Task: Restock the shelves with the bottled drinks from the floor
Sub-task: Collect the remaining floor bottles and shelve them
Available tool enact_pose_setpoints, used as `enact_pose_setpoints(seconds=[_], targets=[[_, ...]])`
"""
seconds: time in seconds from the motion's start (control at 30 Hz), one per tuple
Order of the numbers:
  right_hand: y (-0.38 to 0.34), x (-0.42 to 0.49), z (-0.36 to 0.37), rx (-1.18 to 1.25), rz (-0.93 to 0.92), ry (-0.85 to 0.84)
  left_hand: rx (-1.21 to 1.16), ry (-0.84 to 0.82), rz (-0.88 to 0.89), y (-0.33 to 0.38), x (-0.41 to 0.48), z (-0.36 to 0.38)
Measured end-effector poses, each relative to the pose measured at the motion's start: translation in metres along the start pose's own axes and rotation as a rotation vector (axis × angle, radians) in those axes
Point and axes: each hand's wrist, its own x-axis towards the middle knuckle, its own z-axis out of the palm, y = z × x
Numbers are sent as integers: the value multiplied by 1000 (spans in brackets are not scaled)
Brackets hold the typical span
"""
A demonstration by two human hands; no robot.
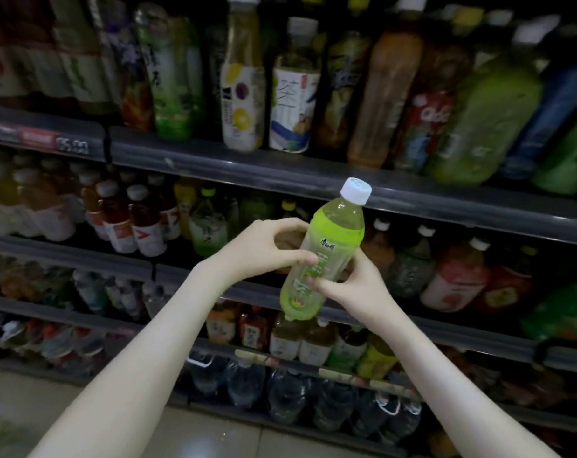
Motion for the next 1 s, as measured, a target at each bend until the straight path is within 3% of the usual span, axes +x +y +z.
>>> enact_pose_setpoints(seconds=[0.17, 0.33, 0.53, 0.67, 1.0], targets=[[4, -2, -33, 33, -28, 104, 56, 167, 134, 16, 15, 28], [-12, -4, -62, 70, -66, 286, 232, 413, 436, 51, 48, 34], [-45, -1, -101, 128, -162, 549, 381, 543, 561, 99, 104, 49], [-51, 1, -119, 102, -171, 700, 411, 542, 581, 114, 131, 65], [-39, -15, -174, -45, -139, 1144, 279, 346, 767, 133, 166, 120]])
